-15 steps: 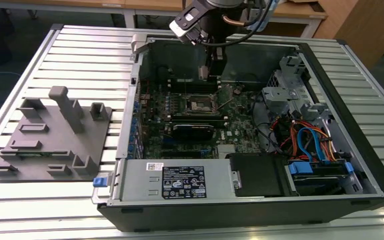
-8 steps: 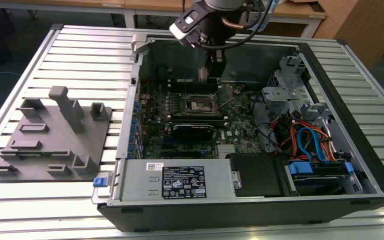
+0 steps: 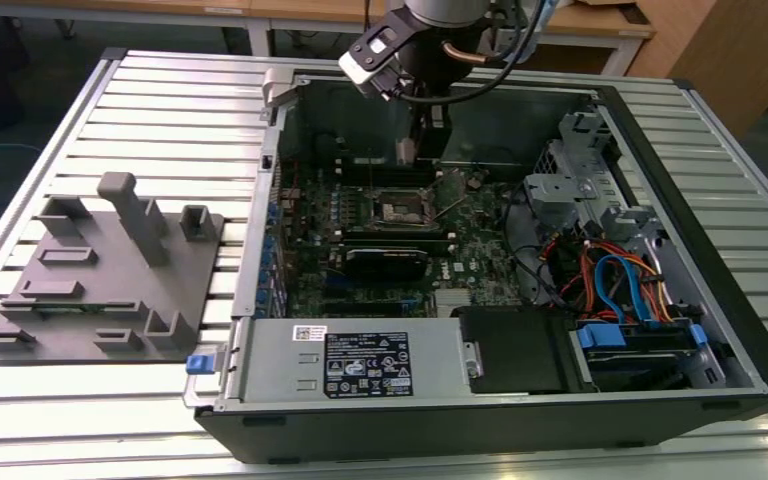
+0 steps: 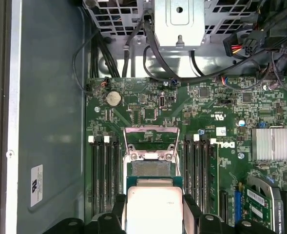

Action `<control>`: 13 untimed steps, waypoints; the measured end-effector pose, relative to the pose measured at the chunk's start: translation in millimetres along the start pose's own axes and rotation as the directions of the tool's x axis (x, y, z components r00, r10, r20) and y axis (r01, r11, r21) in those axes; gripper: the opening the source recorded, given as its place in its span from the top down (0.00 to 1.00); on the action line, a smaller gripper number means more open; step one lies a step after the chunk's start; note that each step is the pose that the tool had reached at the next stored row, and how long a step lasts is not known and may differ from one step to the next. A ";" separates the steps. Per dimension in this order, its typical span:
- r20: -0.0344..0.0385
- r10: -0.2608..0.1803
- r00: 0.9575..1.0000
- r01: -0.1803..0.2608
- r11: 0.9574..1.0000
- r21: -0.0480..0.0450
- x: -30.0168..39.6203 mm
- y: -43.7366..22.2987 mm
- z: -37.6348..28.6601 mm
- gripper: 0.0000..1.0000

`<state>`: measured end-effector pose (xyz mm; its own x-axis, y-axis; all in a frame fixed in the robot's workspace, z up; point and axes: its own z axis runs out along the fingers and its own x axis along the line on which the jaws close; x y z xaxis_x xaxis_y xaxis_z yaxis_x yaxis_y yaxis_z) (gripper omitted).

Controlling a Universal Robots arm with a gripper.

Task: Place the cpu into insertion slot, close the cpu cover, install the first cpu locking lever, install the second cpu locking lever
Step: 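Place the cpu into insertion slot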

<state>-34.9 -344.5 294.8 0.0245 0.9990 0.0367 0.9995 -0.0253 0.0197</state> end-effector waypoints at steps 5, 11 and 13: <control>0.000 -0.011 1.000 0.011 1.000 0.000 -0.1 -0.1 1.4 0.46; 0.000 -0.011 1.000 0.011 1.000 0.000 -0.1 -0.1 3.1 0.46; 0.000 -0.011 1.000 0.011 1.000 0.000 -0.1 -0.1 3.9 0.46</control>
<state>-34.9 -344.6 290.8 0.0133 0.9992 0.0369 0.9997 -0.0141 0.0197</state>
